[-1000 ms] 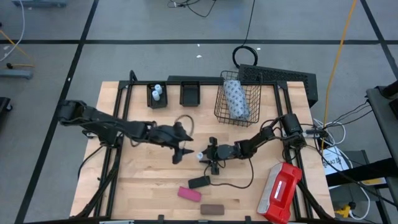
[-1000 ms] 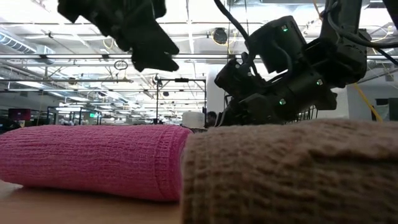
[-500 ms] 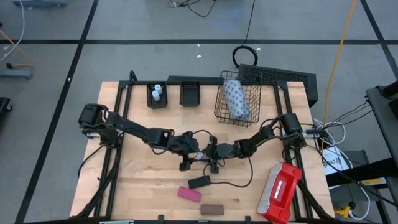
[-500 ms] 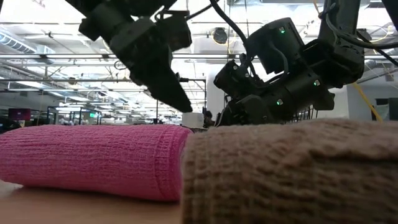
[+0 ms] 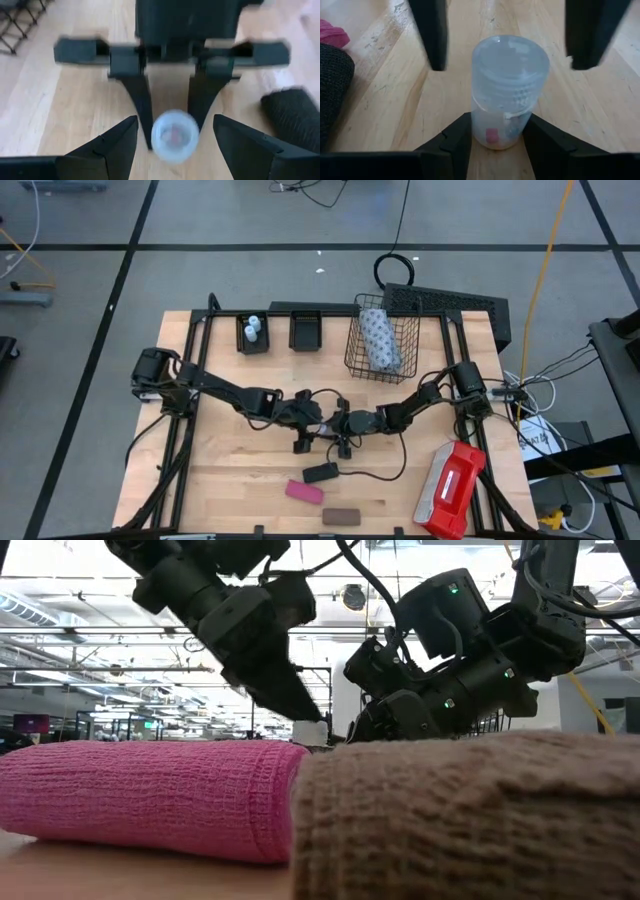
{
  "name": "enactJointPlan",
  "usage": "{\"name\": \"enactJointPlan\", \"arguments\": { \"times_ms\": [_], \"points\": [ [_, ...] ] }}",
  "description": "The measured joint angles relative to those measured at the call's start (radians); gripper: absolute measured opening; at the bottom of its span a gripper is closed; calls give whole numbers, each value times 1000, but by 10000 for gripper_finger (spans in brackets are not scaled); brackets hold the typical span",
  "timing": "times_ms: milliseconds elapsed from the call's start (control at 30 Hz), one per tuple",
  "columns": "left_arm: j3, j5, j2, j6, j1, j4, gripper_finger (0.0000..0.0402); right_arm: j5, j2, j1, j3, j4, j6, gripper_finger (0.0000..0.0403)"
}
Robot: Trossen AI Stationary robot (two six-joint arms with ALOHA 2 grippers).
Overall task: Pick & place medical supplies in basket/bin
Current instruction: Put the white pill bottle into the left black basket
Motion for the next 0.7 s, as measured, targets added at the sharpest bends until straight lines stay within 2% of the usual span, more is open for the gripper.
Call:
{"name": "enactJointPlan", "arguments": {
  "times_ms": [200,467,700],
  "points": [
    [4,2,0,-55,15,-26,268,0,0,0,0,0,0,152],
    [133,2,0,-45,29,-227,268,0,0,0,0,0,0,154],
    [163,22,-1,-44,28,-270,268,0,0,0,0,0,0,150]
  ]
}}
